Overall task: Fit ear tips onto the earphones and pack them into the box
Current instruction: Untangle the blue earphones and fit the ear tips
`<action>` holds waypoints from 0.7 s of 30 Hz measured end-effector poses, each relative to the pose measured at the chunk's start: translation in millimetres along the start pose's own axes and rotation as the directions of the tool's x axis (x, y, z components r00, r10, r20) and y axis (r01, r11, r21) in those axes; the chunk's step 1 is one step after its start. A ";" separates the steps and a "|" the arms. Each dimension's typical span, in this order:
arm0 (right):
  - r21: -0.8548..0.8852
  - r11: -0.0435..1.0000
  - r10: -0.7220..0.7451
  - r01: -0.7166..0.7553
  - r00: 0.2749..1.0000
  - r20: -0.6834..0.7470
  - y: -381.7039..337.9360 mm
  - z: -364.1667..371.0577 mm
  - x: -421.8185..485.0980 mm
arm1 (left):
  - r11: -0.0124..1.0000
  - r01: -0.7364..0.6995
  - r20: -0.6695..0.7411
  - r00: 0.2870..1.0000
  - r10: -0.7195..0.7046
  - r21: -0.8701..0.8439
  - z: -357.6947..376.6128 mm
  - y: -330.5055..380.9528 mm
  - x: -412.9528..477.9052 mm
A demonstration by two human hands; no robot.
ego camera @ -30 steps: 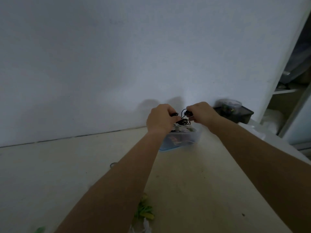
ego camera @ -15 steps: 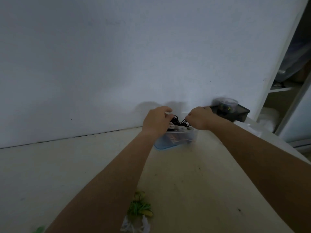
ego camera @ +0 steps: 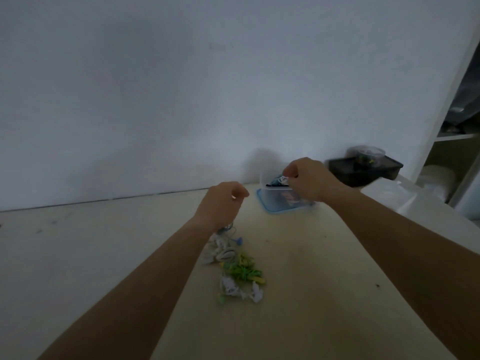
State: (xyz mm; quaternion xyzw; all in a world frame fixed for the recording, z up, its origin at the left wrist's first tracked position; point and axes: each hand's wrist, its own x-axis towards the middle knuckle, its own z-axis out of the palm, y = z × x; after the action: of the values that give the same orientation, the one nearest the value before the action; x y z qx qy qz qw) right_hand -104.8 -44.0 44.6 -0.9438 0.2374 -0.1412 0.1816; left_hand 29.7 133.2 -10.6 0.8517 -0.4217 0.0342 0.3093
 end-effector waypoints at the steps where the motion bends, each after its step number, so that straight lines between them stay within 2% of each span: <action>1: 0.074 0.997 -0.026 0.024 0.999 0.025 -9.8 4.8 -8.8 | 1.000 0.024 0.004 1.000 -0.024 0.014 -3.1 -5.8 -8.0; 3: 0.152 0.985 -0.098 0.080 0.989 0.112 -27.2 21.6 -24.3 | 0.995 0.079 0.011 0.997 -0.079 0.059 -10.3 -17.5 -27.4; 6: 0.101 0.982 -0.178 0.159 0.958 0.226 -42.0 51.8 -36.7 | 0.984 0.144 0.063 0.986 -0.152 0.109 -15.9 -26.9 -48.3; 9: 0.105 0.986 -0.156 0.133 0.953 0.260 -57.6 83.9 -43.1 | 0.983 0.154 0.125 0.978 -0.167 0.103 -15.0 -36.3 -63.6; 12: 0.190 0.982 -0.060 0.015 0.970 0.235 -70.8 107.0 -42.2 | 0.979 0.204 0.133 0.970 -0.203 0.002 -11.7 -43.0 -71.0; 14: 0.209 0.978 -0.031 -0.013 0.979 0.201 -77.7 117.2 -39.4 | 0.971 0.224 0.107 0.971 -0.215 -0.078 -12.3 -45.6 -74.5; 18: 0.186 0.983 -0.024 0.004 0.994 0.103 -88.5 123.4 -30.4 | 0.953 0.227 0.123 0.971 -0.206 -0.199 -18.8 -50.8 -82.3; 21: 0.248 0.968 -0.026 0.019 0.999 0.023 -92.8 116.1 -23.6 | 0.956 0.222 0.108 0.973 -0.205 -0.193 -23.7 -55.1 -87.1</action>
State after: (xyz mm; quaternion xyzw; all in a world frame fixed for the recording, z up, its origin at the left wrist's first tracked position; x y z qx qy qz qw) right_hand -47.0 76.0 -25.5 -0.9181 0.2048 -0.1595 0.2996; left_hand 19.4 232.1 -46.8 0.8567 -0.3415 -0.0800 0.3782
